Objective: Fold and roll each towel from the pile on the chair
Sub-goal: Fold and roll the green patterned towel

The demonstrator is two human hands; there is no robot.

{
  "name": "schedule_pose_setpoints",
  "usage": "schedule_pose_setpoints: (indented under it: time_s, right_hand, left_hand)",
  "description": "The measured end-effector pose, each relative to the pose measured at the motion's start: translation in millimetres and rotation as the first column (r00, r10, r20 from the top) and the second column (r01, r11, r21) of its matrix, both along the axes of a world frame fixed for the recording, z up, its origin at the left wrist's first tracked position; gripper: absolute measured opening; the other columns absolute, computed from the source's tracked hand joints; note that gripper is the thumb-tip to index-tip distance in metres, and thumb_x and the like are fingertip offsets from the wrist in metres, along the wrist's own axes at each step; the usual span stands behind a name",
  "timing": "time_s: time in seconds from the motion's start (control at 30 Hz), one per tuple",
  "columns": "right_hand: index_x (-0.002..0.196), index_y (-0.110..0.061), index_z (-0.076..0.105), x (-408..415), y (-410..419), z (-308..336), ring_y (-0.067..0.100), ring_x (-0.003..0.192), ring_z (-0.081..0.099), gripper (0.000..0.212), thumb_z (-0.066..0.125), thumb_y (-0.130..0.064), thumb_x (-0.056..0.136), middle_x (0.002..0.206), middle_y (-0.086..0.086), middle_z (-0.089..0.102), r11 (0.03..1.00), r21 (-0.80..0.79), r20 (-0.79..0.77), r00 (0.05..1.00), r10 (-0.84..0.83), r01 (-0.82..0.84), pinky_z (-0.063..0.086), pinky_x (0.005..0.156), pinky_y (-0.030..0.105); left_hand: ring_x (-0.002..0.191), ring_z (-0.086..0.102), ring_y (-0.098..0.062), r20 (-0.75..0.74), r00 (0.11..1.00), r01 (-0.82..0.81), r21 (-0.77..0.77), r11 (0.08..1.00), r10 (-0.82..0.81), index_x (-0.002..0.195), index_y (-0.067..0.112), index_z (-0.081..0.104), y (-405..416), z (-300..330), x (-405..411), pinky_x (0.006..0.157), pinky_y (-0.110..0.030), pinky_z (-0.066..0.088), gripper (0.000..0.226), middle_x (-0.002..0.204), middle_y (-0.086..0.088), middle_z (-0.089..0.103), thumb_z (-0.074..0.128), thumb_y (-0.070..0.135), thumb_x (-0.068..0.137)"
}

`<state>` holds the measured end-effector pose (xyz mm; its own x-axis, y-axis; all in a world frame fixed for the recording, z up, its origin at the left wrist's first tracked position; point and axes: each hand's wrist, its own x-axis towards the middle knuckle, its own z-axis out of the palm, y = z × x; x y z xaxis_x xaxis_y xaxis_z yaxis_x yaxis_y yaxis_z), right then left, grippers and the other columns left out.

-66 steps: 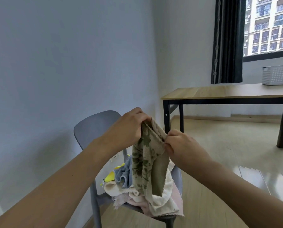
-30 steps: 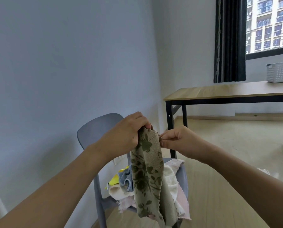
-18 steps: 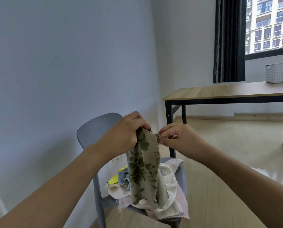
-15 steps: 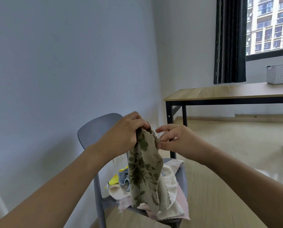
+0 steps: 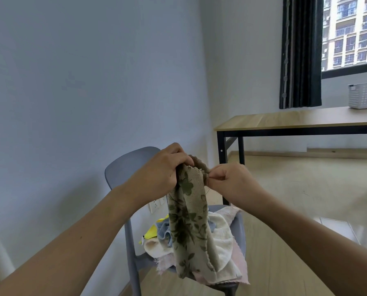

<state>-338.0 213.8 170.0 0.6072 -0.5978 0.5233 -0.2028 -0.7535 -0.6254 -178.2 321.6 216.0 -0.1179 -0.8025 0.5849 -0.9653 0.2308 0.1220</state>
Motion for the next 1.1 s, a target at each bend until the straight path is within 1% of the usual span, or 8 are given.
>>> schedule_pose_setpoints:
  time_s: [0.1,0.2,0.27,0.4,0.57,0.8,0.97,1.1]
  right_hand:
    - [0.075,-0.018,0.075,-11,-5,13,0.024,0.061,0.055,0.016,0.065,-0.022,0.087,0.073,0.004,0.069,0.998,0.044,0.01,0.999,-0.038,0.038,0.053,0.065,0.036]
    - [0.077,-0.021,0.075,-22,-8,27,0.012,0.061,0.06,0.011,0.068,-0.023,0.085,0.074,-0.003,0.07,0.997,0.08,-0.022,1.0,0.013,-0.011,0.053,0.063,0.025]
    - [0.076,-0.021,0.074,-27,-10,35,0.001,0.051,0.051,0.012,0.068,-0.025,0.085,0.068,-0.006,0.068,0.998,0.062,-0.094,0.995,0.031,-0.025,0.043,0.055,0.018]
    - [0.073,-0.021,0.073,-37,-19,47,0.004,0.047,0.043,0.016,0.067,-0.027,0.086,0.062,-0.006,0.063,1.0,0.016,-0.224,0.975,0.011,-0.008,0.038,0.049,0.019]
    - [0.071,-0.016,0.072,-50,-25,55,-0.003,0.043,0.045,0.016,0.067,-0.023,0.084,0.053,-0.02,0.06,1.0,-0.009,-0.289,0.957,0.023,-0.027,0.037,0.05,0.015]
    - [0.071,-0.01,0.07,-60,-30,63,0.016,0.065,0.058,0.011,0.066,-0.016,0.08,0.067,0.0,0.068,0.997,0.069,-0.348,0.936,0.049,-0.027,0.051,0.069,0.033]
    - [0.084,-0.01,0.063,-66,-37,65,0.015,0.067,0.061,0.005,0.066,-0.006,0.082,0.071,0.006,0.067,0.991,0.126,-0.305,0.949,0.085,-0.049,0.052,0.065,0.025]
    - [0.111,-0.023,0.055,-58,-55,57,0.017,0.068,0.061,0.04,0.07,-0.005,0.079,0.073,0.005,0.067,0.97,0.238,-0.295,0.947,0.129,-0.057,0.052,0.068,0.028]
  left_hand:
    - [0.084,0.054,-0.012,-0.018,1.0,-0.009,0.048,0.999,0.01,0.083,0.016,0.065,0,-1,7,0.071,-0.016,0.041,0.038,0.091,0.008,0.051,0.038,-0.011,0.086]
    - [0.074,0.051,-0.001,-0.014,1.0,-0.022,0.118,0.993,0.023,0.069,0.031,0.05,-1,-4,6,0.064,-0.01,0.034,0.039,0.082,0.015,0.05,0.042,-0.001,0.088]
    - [0.068,0.049,0.001,-0.017,1.0,-0.021,0.153,0.988,0.024,0.066,0.029,0.05,-2,-5,6,0.06,-0.009,0.033,0.034,0.078,0.015,0.049,0.045,0.002,0.087]
    - [0.06,0.043,-0.009,0.01,0.998,-0.06,0.179,0.982,0.06,0.058,0.021,0.043,-4,-14,13,0.057,-0.016,0.032,0.034,0.075,0.009,0.048,0.048,0.009,0.089]
    - [0.066,0.05,-0.014,-0.026,0.993,-0.116,0.075,0.99,0.118,0.073,0.006,0.055,-8,-26,21,0.063,-0.025,0.04,0.039,0.077,-0.002,0.054,0.043,0.032,0.099]
    - [0.052,0.036,-0.009,-0.313,0.944,-0.106,0.017,0.994,0.106,0.072,0.006,0.056,-9,-17,7,0.051,-0.021,0.032,0.043,0.06,-0.001,0.046,0.058,0.046,0.089]
    - [0.061,0.044,-0.007,-0.34,0.937,-0.03,0.163,0.986,0.084,0.079,0.016,0.063,-12,-13,7,0.058,-0.023,0.036,0.022,0.07,-0.008,0.058,0.077,0.033,0.077]
    - [0.051,0.039,-0.002,-0.345,0.932,-0.07,0.132,0.989,0.112,0.077,0.015,0.059,-32,-20,14,0.052,-0.014,0.032,0.018,0.06,0.007,0.05,0.074,0.022,0.082]
